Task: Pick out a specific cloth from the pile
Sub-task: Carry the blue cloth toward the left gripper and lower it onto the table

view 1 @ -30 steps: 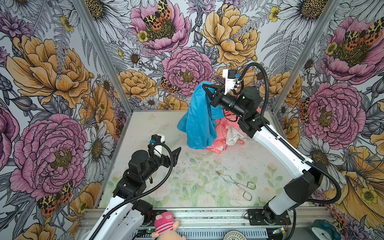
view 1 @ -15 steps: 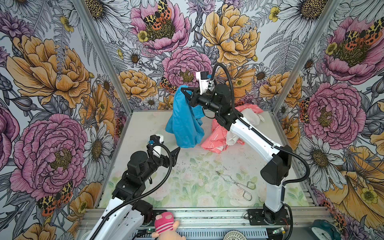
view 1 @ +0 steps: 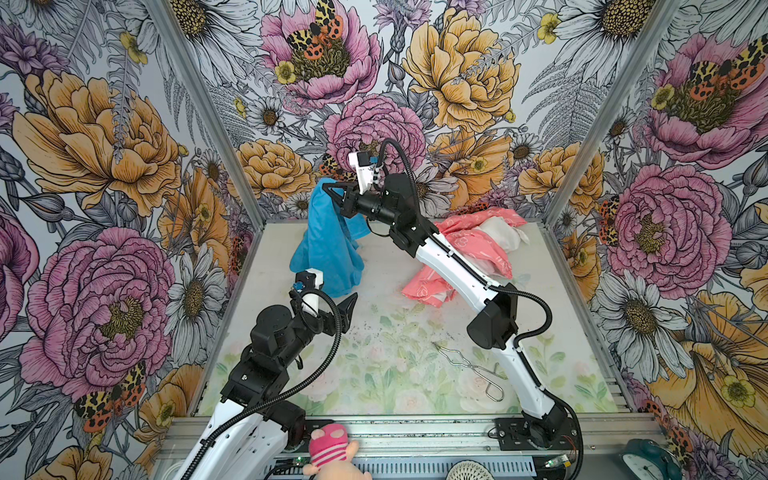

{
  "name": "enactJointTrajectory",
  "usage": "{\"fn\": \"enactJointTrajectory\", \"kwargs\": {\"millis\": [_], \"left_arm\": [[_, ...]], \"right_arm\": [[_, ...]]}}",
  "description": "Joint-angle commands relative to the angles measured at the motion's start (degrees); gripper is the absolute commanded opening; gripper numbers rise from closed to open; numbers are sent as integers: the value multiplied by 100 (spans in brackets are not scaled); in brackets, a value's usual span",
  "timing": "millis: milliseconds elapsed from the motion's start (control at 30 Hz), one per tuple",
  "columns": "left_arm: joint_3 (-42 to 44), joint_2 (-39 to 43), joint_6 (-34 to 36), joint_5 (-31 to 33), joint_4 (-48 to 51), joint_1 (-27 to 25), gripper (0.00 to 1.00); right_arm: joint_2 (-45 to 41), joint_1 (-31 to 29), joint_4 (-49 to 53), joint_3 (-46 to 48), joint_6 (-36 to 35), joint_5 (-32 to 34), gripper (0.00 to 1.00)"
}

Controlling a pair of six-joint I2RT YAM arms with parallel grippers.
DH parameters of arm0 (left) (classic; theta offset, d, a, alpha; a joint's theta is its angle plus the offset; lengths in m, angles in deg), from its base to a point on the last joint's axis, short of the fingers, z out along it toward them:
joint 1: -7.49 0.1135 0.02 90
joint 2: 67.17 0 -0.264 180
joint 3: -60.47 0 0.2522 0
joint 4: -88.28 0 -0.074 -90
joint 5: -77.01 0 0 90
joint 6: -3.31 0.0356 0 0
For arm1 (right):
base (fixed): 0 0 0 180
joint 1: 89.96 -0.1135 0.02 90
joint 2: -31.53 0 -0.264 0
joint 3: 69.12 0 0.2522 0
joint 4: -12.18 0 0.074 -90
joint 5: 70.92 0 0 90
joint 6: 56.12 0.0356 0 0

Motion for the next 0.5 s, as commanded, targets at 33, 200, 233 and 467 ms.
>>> {"fn": "enactJointTrajectory", "kwargs": {"millis": [33,200,233,467], "left_arm": [[92,69,93,154,50,-28,99],[85,82,93,179,49,-14,98],[95,82,93,185,51,-20,99],[96,106,94,233,50,2,98]], "right_arm": [[524,18,112,-74,33,18,0],[640,42,427,815,101,210,0],[618,41,474,1048,119,239,0],[578,-51,831,2218,220,440,0]]}}
